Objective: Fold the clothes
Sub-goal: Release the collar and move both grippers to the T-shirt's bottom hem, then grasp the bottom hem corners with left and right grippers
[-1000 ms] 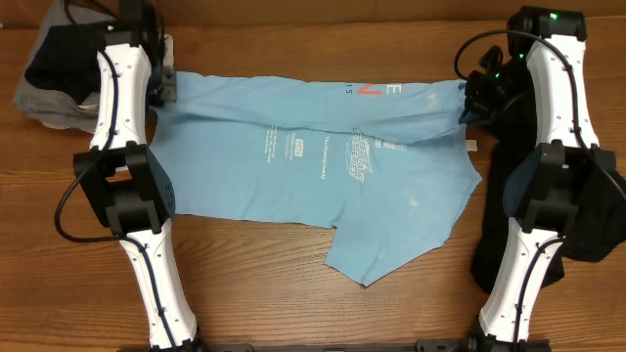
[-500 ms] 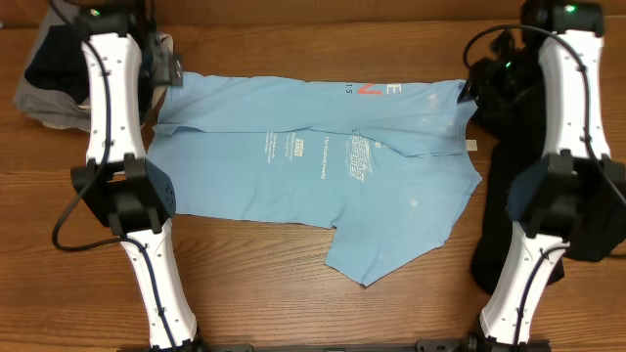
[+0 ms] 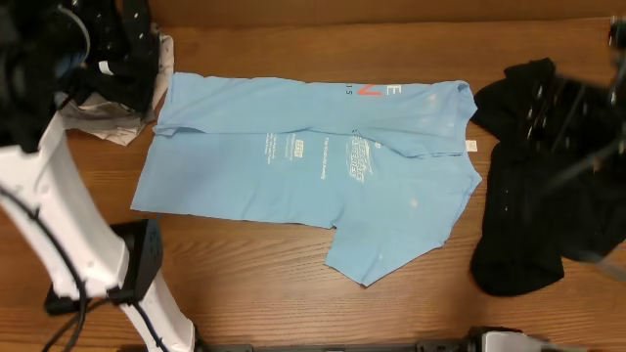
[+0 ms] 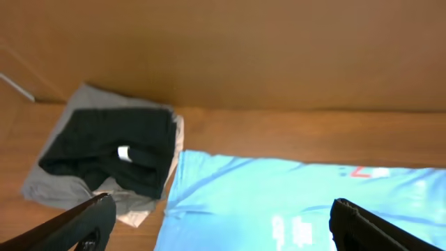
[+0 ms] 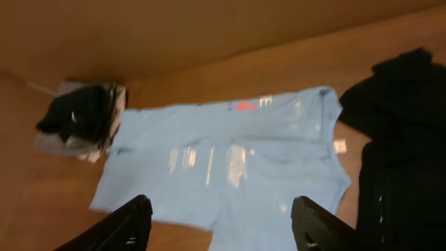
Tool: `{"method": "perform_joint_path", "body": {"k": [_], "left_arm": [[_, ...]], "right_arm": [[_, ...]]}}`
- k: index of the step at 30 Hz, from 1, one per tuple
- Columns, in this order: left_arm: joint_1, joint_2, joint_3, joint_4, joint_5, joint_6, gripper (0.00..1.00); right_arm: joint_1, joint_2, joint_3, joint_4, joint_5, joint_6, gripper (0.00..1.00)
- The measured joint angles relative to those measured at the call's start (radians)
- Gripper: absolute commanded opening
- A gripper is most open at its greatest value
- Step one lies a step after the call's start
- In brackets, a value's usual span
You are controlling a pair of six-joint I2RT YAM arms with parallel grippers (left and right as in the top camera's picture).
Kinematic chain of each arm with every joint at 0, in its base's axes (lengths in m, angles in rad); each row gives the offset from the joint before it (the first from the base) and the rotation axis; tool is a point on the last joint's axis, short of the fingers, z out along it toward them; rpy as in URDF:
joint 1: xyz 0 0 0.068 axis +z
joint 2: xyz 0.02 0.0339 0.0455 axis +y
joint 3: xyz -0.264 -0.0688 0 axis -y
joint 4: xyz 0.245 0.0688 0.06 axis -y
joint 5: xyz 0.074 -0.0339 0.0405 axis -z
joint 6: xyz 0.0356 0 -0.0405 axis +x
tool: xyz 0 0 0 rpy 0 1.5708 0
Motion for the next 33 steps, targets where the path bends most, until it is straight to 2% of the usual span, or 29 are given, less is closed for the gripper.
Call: {"method": "perform_joint_path", "body": {"k": [5,11,15,18,22,27,33], "left_arm": [[0.0,-0.106,-0.042,-0.001,0.02,-0.016,1.0],[0.0,-0.3,-0.373,-0.003,-0.023,-0.027,1.0],[0.0,-0.379,-0.614,-0.003,-0.074,-0.046,1.0],[0.0,-0.393,-0.789,0.004,-0.124,-0.068,1.0],[0.0,-0.377,-1.044,0.116,-0.171,-0.095,1.0],[0.002,-0.375,-1.329,0.276,-0.188,-0.111,1.0],[0.062,-0.375,-1.625,0.46,-0.187,-0.148,1.0]], "right_arm": [[0.068,-0.145,-0.304,0.018,0.018,0.066,0.68],[0.135,-0.362,-0.879,0.213,0.039,0.215,0.7],[0.164,-0.513,-1.173,0.359,0.006,0.299,0.7],[0.19,-0.511,-1.318,0.462,-0.02,0.321,0.7],[0.253,-0.386,-1.436,0.575,-0.035,0.339,0.7],[0.349,-0.242,-1.441,0.68,-0.046,0.346,0.7],[0.393,-0.117,-1.443,0.71,-0.051,0.351,0.7]]}}
